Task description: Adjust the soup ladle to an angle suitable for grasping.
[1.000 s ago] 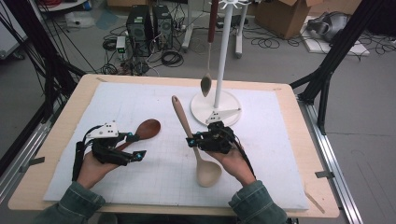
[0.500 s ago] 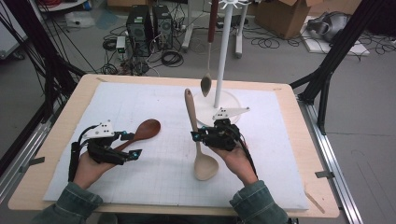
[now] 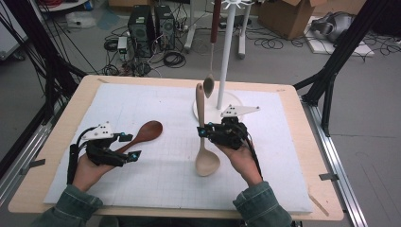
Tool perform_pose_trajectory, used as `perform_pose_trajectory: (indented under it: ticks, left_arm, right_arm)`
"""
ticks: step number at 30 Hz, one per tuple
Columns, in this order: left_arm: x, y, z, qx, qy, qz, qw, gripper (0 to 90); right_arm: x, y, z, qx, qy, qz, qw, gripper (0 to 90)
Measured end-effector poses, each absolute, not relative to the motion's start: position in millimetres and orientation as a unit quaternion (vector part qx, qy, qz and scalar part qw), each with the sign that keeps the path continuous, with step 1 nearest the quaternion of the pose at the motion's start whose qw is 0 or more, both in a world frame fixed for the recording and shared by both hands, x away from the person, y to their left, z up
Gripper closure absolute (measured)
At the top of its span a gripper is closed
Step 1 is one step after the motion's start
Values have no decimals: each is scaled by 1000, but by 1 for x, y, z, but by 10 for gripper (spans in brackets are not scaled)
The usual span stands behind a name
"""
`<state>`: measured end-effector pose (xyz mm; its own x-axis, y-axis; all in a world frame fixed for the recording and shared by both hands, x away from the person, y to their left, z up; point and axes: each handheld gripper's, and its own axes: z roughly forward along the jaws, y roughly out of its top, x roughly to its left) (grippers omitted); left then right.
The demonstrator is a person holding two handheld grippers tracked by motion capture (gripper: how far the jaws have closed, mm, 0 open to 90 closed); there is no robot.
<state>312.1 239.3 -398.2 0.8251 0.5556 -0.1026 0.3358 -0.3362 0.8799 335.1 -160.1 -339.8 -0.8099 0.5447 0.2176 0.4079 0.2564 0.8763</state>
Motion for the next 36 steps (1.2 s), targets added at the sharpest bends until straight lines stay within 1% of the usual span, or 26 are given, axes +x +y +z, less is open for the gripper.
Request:
perform_pose_trajectory:
  ticks: [17, 36]
  left_arm:
    - [313, 242, -399, 808, 281, 112, 506, 226]
    - [313, 243, -399, 807, 284, 114, 505, 216]
  right_arm:
    - [345, -174, -317, 308, 771, 548, 98, 777]
    - [363, -186, -297, 323, 759, 554, 118, 777]
